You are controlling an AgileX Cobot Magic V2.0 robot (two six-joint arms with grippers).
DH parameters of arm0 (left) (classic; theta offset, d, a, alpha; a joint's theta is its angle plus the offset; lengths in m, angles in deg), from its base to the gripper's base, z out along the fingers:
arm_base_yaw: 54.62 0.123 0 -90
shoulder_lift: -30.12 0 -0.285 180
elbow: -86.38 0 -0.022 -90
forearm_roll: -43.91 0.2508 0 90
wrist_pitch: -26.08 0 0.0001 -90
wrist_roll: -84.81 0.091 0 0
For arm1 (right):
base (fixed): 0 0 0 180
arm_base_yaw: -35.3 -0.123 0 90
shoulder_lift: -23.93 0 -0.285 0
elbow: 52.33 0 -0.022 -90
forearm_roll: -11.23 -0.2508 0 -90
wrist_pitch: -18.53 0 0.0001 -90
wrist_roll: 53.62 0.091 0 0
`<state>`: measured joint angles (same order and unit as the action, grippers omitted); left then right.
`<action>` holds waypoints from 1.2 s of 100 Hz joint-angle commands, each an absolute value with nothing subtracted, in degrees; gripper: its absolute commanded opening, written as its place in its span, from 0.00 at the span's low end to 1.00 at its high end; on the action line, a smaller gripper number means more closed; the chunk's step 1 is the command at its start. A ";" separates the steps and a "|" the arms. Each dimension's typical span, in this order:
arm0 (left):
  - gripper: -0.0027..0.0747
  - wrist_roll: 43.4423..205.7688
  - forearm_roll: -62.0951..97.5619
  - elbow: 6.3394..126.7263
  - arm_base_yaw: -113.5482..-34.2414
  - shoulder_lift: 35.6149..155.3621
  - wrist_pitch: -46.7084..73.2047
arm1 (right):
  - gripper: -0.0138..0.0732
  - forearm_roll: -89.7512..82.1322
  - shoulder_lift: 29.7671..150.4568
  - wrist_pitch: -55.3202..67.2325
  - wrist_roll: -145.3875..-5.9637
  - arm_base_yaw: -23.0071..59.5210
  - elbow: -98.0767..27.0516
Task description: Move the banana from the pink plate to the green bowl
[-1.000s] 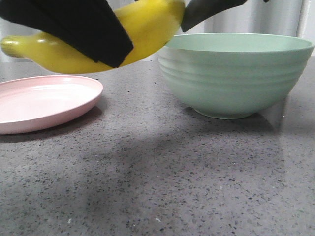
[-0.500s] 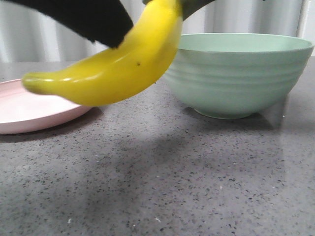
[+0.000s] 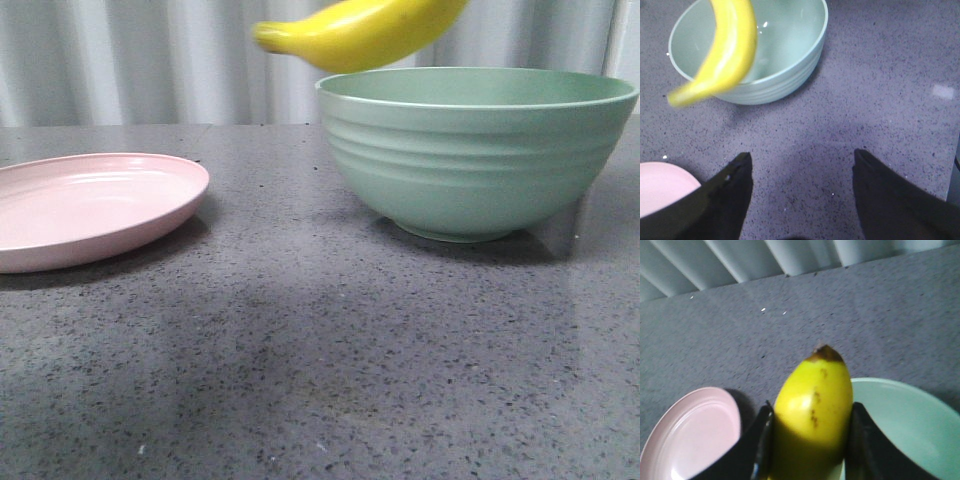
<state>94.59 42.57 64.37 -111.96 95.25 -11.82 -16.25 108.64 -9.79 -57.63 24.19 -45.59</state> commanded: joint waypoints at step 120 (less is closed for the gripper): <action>0.01 86.38 42.77 64.53 -112.26 86.32 -11.20 | 0.07 -4.73 97.75 -21.29 -58.62 30.91 -46.88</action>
<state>87.98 42.62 63.97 -111.96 88.97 -14.30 -4.98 101.76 -23.13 -57.65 30.72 -45.59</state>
